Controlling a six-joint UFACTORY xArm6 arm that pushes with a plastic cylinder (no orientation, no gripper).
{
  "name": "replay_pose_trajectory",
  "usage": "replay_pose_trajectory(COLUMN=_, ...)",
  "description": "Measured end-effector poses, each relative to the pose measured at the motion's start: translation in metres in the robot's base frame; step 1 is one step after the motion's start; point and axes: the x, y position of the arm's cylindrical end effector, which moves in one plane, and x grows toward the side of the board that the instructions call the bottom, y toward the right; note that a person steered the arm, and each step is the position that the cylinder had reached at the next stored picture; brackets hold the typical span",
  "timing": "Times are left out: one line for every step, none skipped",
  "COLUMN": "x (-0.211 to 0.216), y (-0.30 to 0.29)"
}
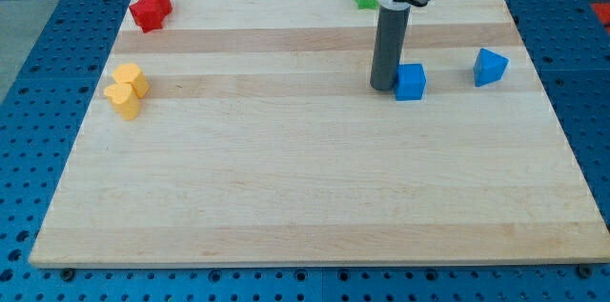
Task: Move the blue cube near the blue triangle
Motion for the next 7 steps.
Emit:
replay_pose_trajectory(x=0.000, y=-0.026)
replay_pose_trajectory(x=0.000, y=-0.027)
replay_pose_trajectory(x=0.000, y=-0.015)
replay_pose_trajectory(x=0.000, y=-0.012)
replay_pose_trajectory(x=-0.010, y=-0.037)
replay_pose_trajectory(x=-0.043, y=-0.027)
replay_pose_trajectory(x=-0.047, y=-0.010)
